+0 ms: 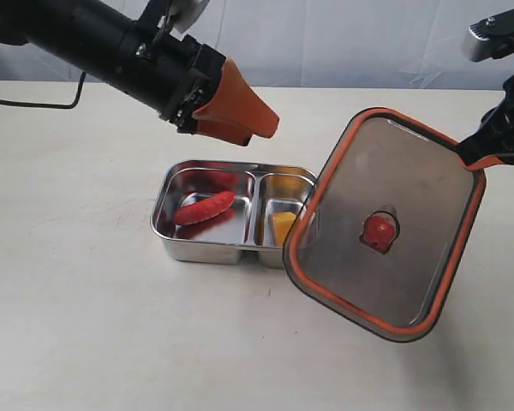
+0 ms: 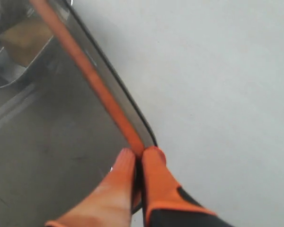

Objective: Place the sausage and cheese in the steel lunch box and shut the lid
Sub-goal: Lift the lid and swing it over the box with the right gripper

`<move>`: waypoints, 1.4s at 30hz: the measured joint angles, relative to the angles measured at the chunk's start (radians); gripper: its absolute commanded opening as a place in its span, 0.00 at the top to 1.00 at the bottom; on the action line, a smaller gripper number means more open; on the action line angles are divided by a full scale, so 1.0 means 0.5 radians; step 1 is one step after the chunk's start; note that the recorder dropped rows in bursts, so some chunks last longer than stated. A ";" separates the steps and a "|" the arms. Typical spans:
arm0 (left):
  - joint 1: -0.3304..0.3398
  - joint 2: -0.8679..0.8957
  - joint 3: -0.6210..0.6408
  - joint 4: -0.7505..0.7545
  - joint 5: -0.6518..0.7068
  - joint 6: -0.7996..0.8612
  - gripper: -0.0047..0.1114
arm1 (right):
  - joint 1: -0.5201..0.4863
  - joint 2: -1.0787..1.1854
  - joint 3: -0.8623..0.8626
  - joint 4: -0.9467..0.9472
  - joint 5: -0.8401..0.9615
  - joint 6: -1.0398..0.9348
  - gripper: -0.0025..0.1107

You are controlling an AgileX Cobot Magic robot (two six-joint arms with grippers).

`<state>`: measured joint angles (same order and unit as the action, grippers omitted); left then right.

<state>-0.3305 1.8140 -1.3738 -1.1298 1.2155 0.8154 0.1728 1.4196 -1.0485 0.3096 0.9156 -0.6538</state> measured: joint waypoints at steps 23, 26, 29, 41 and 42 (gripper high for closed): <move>-0.005 0.074 0.000 -0.253 -0.003 0.060 0.45 | 0.000 0.000 0.000 0.521 -0.145 -0.451 0.99; -0.032 0.074 0.000 -0.253 -0.003 0.064 0.45 | 0.000 0.000 0.000 0.531 -0.157 -0.456 0.99; -0.070 0.074 0.000 -0.253 -0.003 0.068 0.45 | 0.000 0.000 0.000 0.533 -0.161 -0.456 0.99; -0.157 0.074 0.000 -0.253 -0.003 0.106 0.55 | 0.000 0.000 0.000 0.730 -0.170 -0.627 0.99; -0.157 0.074 0.000 -0.253 -0.003 0.106 0.62 | 0.000 0.000 0.000 0.747 -0.170 -0.641 0.99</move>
<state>-0.4089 1.8508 -1.3738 -1.2565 1.2138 0.8686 0.1728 1.4196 -1.0485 0.6830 0.8305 -0.9745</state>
